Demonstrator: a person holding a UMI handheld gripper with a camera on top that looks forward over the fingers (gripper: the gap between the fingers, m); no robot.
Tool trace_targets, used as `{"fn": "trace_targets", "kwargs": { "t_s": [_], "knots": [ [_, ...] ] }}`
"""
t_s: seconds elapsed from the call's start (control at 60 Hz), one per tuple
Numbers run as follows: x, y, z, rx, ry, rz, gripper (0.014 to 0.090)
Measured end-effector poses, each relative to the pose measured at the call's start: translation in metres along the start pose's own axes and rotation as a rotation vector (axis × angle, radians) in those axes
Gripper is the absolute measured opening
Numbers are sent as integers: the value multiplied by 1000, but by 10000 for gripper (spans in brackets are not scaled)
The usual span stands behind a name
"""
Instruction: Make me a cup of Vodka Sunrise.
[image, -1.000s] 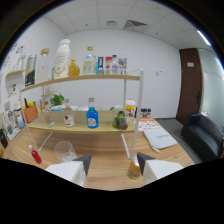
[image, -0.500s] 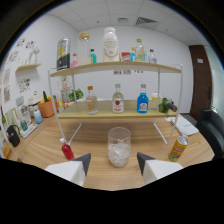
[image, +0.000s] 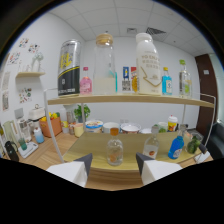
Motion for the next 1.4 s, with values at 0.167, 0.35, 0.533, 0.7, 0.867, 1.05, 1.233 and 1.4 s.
{"fn": "trace_targets", "kwargs": {
  "t_s": [0.167,0.35,0.533,0.7,0.867,1.05,1.233,1.4],
  "knots": [
    [-2,5,56,-59,28,1,648],
    [7,11,72,-93,76,9,372],
    [2,7,66,-87,48,-20,359],
    [-9,-24,37,-6,3,-23,358],
    [-15,0,3,1,-24,34,357],
    [-16,86,0,-114,-11,50,356],
    [-14,151,13,-222,18,66,356],
    [-16,179,22,-276,20,40,357]
  ]
}}
